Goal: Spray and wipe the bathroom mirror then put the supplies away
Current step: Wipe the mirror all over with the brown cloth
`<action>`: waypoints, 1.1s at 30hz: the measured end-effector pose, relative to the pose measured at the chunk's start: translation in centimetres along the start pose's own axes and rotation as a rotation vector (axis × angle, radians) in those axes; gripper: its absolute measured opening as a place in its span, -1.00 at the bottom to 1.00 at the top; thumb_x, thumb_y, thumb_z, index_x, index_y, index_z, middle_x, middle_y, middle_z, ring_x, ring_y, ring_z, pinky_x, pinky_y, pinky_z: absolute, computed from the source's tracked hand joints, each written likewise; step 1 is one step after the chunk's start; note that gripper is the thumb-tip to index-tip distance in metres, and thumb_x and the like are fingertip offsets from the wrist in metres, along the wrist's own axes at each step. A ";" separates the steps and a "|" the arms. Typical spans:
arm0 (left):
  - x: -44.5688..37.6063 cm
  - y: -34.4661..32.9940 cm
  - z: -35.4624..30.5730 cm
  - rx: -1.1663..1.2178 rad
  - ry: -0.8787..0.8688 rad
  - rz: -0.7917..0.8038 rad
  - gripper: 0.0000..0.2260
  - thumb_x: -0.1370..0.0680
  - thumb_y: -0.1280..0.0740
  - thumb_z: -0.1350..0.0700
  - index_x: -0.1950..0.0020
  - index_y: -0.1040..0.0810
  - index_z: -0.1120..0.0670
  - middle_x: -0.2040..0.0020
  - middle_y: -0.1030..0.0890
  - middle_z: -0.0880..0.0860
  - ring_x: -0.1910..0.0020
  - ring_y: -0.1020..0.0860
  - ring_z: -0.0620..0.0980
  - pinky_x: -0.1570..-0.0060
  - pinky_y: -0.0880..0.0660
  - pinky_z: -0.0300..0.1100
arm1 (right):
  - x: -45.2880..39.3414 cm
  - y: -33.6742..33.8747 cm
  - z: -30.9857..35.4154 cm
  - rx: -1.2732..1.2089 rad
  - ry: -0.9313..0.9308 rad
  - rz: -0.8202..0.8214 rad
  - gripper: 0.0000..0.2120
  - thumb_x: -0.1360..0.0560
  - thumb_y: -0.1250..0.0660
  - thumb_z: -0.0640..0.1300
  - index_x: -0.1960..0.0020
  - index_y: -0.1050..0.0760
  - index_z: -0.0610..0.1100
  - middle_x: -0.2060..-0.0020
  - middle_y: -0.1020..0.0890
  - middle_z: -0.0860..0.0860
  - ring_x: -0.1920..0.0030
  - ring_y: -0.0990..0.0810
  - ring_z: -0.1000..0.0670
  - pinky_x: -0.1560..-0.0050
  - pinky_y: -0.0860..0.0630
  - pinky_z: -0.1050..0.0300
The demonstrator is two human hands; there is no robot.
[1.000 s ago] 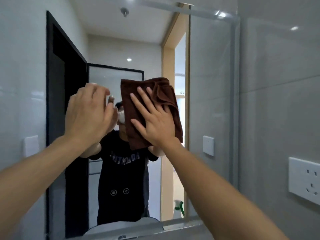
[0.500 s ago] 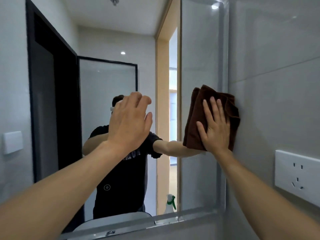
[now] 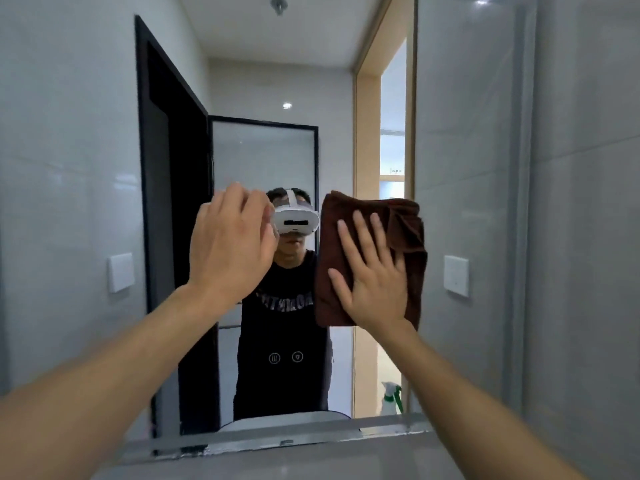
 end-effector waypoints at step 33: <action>5.2 -8.8 -16.1 0.208 -0.201 0.174 -0.81 -0.49 -0.17 0.12 -0.02 -0.49 0.14 0.05 -0.51 0.13 0.12 -0.43 0.08 0.08 -0.29 -0.09 | 12.2 -0.5 -19.4 0.071 -0.022 -0.005 -0.36 -0.61 -0.05 0.22 -0.61 -0.16 -0.05 -0.61 -0.16 -0.10 -0.62 -0.06 -0.15 -0.52 -0.06 -0.09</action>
Point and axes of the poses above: each hand's wrist, its own x-axis away from the middle knuckle, its own y-axis out of the back of the hand, z = x × y, the point moved 6 cm from there along -x, towards the middle knuckle
